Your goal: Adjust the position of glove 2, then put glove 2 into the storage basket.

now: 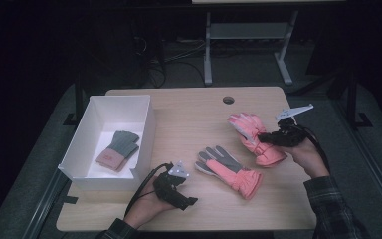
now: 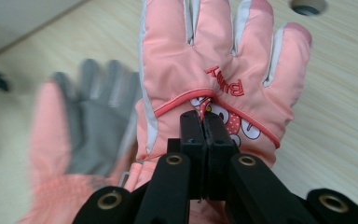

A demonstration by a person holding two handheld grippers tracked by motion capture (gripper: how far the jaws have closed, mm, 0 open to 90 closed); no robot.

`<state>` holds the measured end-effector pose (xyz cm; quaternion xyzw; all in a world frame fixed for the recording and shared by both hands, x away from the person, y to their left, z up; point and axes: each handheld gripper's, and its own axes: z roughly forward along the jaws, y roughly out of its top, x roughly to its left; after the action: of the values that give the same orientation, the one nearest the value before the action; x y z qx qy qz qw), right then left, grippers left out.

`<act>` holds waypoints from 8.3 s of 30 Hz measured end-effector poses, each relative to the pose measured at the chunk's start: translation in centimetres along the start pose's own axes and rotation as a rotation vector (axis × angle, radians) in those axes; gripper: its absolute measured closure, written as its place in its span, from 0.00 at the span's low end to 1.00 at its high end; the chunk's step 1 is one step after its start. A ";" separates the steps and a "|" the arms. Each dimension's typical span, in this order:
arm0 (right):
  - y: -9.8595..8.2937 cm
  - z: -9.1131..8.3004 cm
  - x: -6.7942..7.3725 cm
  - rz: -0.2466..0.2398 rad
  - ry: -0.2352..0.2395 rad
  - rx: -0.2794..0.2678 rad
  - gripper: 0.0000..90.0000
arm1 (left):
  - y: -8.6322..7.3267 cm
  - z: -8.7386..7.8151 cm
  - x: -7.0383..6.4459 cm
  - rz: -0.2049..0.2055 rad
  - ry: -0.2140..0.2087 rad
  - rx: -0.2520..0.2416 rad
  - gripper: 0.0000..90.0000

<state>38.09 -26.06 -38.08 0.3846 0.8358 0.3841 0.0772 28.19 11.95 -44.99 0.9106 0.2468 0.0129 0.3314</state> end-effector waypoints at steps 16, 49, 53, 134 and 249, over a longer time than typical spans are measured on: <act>1.9 0.0 6.8 -0.190 0.174 0.057 0.99 | 0.0 -0.2 0.1 -0.005 0.007 -0.012 0.18; 0.4 3.7 8.1 -0.198 0.196 0.093 0.71 | 0.7 -1.2 0.0 -0.054 -0.044 -0.077 0.61; 0.4 2.1 7.1 -0.168 0.166 0.017 0.76 | 1.3 -1.5 -0.2 -0.039 -0.044 -0.091 0.85; -6.3 3.2 12.0 -0.176 0.183 -0.004 1.00 | 6.4 -2.2 4.2 -0.180 0.018 -0.142 0.59; -7.4 3.9 7.7 -0.034 -0.007 -0.059 0.11 | 8.8 -16.5 9.3 -0.346 -0.119 -0.191 0.65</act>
<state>30.15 -21.42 -44.67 0.3693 0.8303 0.4059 0.0980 37.11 20.29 -28.06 0.8183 0.3771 -0.0749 0.4273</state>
